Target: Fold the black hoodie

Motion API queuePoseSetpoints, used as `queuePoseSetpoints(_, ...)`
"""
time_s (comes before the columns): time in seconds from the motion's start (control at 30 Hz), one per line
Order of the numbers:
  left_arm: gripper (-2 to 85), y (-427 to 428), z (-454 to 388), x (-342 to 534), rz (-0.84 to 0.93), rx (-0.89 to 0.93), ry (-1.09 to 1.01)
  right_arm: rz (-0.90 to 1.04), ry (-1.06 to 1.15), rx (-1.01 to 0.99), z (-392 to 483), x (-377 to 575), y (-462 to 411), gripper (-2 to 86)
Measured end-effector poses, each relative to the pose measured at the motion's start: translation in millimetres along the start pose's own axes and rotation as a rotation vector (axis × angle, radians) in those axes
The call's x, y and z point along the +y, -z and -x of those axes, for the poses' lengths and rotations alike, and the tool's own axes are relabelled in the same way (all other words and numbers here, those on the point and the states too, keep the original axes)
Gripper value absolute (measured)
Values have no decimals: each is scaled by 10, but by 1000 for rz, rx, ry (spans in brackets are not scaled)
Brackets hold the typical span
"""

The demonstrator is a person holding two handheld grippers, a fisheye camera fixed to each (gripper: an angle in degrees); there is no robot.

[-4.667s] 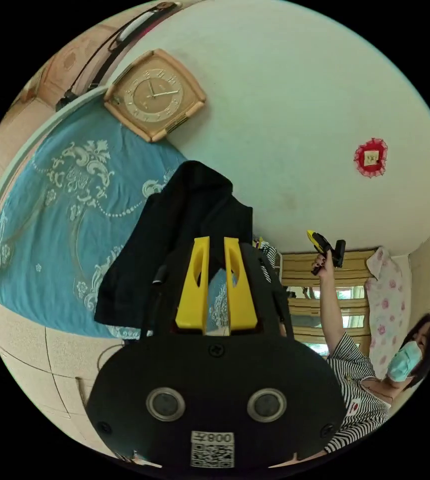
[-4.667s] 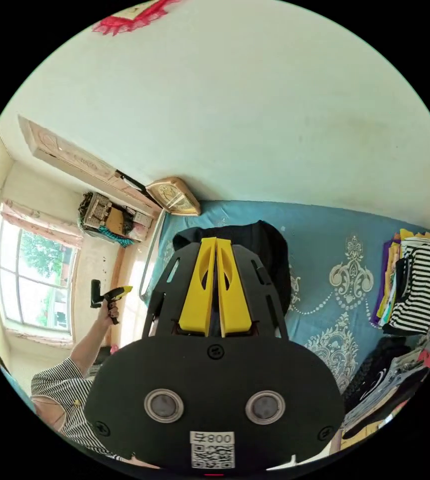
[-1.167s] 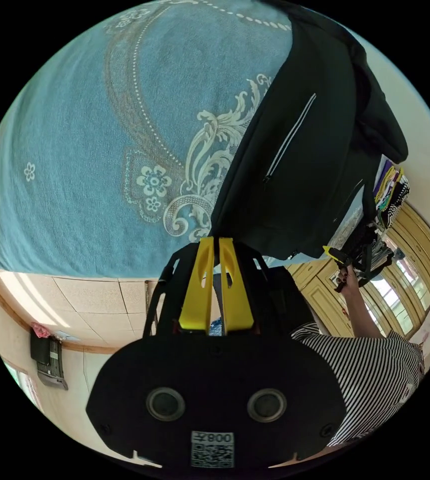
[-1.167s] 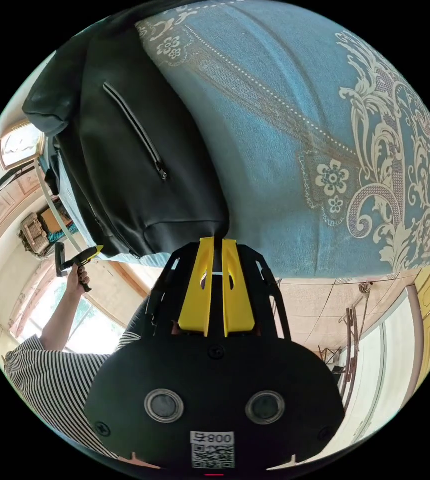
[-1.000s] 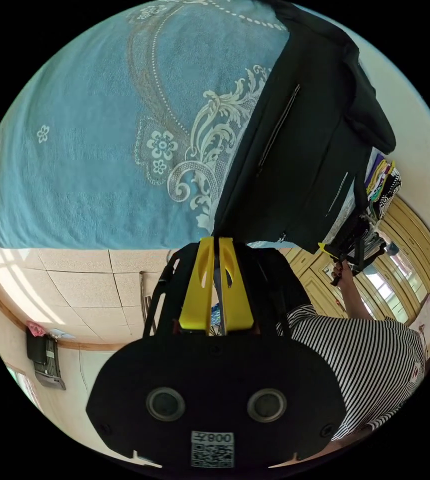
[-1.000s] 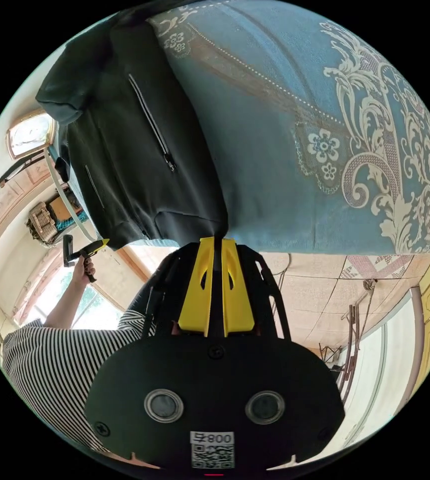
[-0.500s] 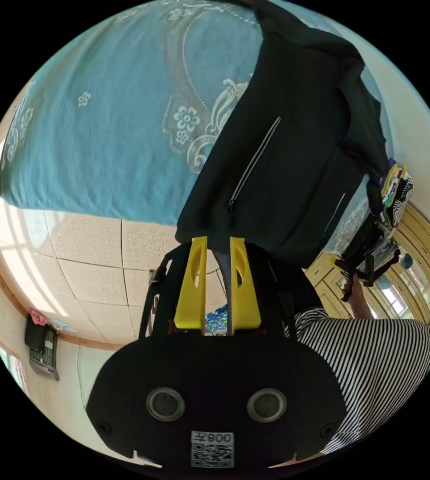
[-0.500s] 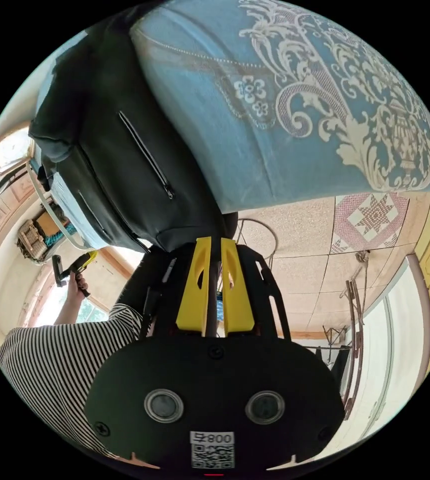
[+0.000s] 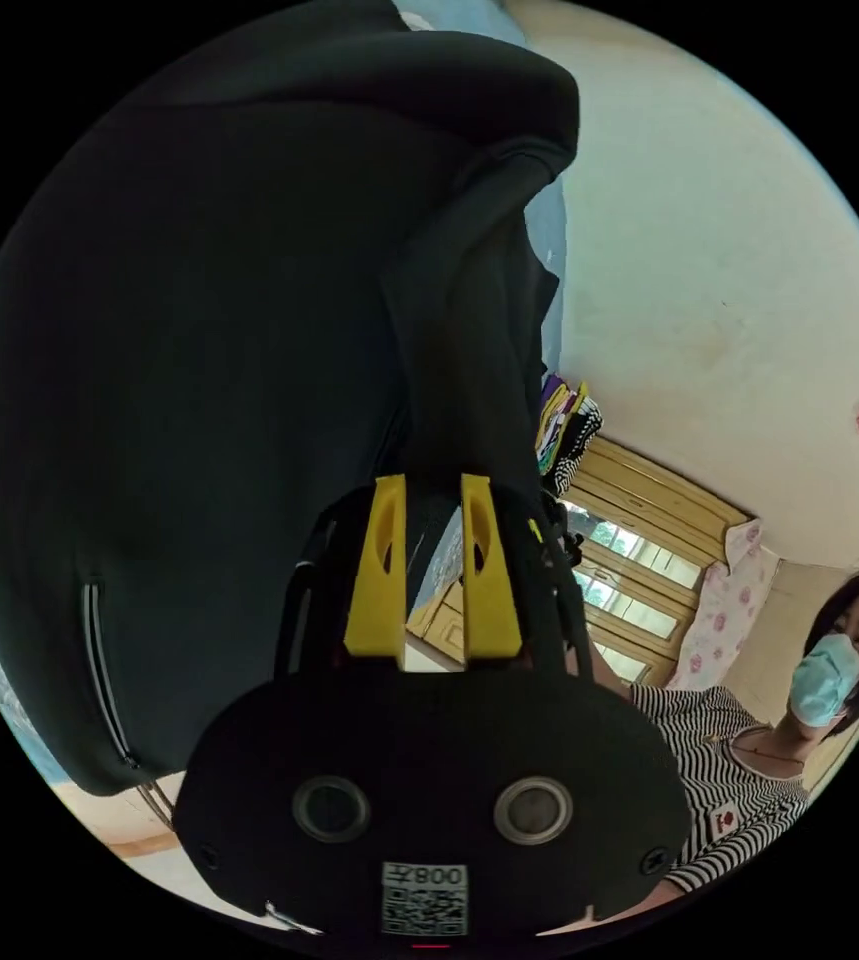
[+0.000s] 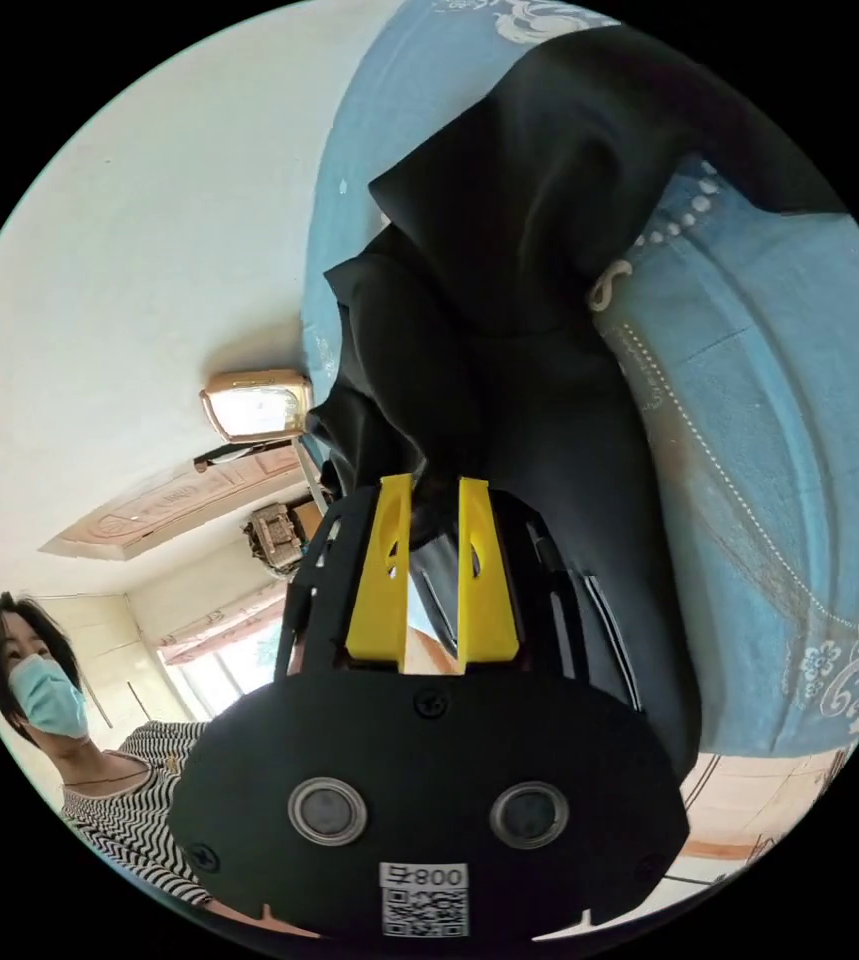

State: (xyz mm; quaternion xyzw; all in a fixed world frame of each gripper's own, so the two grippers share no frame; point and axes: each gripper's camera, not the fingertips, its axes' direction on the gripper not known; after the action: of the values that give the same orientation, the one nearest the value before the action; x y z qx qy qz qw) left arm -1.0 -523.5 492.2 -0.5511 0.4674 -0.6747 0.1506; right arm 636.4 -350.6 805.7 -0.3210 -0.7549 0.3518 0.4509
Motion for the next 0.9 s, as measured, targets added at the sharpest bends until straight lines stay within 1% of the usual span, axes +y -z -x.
queuePoseSetpoints(0.03,47,-6,-58,-6,-18,18,12,2,0,-9,33,0,-23,44)
queuePoseSetpoints(0.13,28,42,-323,-18,-64,108,-1,15,41,-40,350,-9,-72,28)
queuePoseSetpoints(0.2,24,132,-594,-92,-143,271,-29,-12,134,-207,871,-115,-13,30)
queuePoseSetpoints(0.23,24,227,-865,-241,-204,380,-83,-29,177,-233,1069,-181,16,34)
queuePoseSetpoints(0.27,25,355,-1229,-469,-248,415,-161,-49,278,-255,1542,-367,60,42)
queuePoseSetpoints(0.3,28,436,-1445,-592,-277,418,-206,-46,403,-249,2099,-593,82,59)
queuePoseSetpoints(0.33,32,591,-1870,-801,-338,421,-302,-45,461,-228,2385,-705,85,68)
queuePoseSetpoints(0.37,50,710,-2275,-978,-364,388,-398,-36,533,-155,2901,-910,64,80)
queuePoseSetpoints(0.4,59,750,-2448,-1050,-367,346,-426,-29,599,-42,3341,-1062,5,88)
queuePoseSetpoints(0.43,81,782,-2714,-1152,-363,245,-455,-33,623,20,3512,-1111,-33,90)
queuePoseSetpoints(0.47,95,762,-2867,-1193,-351,140,-448,-36,641,131,3737,-1170,-123,92)
queuePoseSetpoints(0.5,98,742,-2916,-1183,-348,100,-456,-13,645,190,3824,-1180,-227,93)
queuePoseSetpoints(0.53,103,678,-2953,-1122,-336,48,-469,-2,645,201,3823,-1162,-275,92)
queuePoseSetpoints(0.6,106,522,-2861,-970,-293,-1,-451,28,643,236,3603,-952,-477,89)
queuePoseSetpoints(0.63,107,388,-2731,-856,-256,-37,-419,44,639,257,3509,-887,-548,88)
queuePoseSetpoints(0.67,106,240,-2570,-755,-204,-99,-359,92,610,326,3294,-775,-715,89)
queuePoseSetpoints(0.7,106,170,-2488,-705,-182,-125,-327,156,554,393,3047,-677,-892,89)
queuePoseSetpoints(0.73,105,45,-2337,-613,-144,-145,-272,186,531,411,2928,-624,-971,88)
queuePoseSetpoints(0.8,105,-62,-2187,-492,-139,-161,-202,255,457,459,2581,-388,-1189,86)
queuePoseSetpoints(0.9,106,-72,-2235,-380,-211,-229,-172,243,448,532,2501,-120,-1290,81)
